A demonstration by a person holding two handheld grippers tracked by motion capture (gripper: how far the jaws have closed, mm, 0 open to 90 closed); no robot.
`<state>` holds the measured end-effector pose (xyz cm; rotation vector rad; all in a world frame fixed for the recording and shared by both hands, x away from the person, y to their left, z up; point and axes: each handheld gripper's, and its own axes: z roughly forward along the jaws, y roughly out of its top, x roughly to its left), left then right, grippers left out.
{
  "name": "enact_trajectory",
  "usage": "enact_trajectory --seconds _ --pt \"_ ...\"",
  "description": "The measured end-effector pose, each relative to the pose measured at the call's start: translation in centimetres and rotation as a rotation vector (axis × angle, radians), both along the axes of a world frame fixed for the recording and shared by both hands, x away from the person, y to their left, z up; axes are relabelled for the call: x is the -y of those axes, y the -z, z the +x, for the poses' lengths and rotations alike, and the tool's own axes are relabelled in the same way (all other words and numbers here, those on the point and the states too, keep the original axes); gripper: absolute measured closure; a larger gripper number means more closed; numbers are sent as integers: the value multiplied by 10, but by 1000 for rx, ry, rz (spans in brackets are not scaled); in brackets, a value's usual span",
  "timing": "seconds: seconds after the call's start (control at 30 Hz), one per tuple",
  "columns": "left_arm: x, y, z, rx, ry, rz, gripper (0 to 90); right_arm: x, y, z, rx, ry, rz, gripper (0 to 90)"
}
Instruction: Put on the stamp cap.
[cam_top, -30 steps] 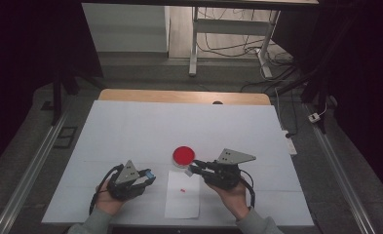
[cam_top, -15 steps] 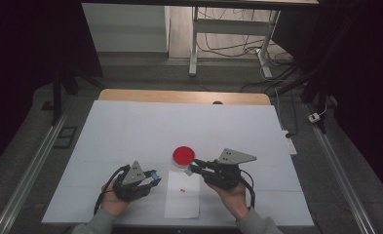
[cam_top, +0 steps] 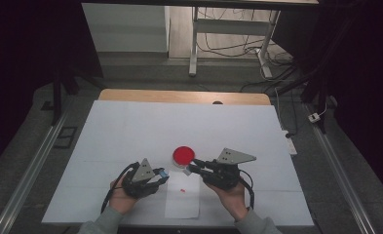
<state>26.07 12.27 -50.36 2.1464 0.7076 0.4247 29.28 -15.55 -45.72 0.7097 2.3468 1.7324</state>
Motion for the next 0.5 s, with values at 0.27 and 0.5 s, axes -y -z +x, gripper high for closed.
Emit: enact_trajectory --seconds 0.27,0.5 --pt "10 0 6 -4 12 1 652 4 -2 1 8 12 12 753" --pt "20 0 11 -6 28 -4 652 4 -3 1 9 20 14 753"
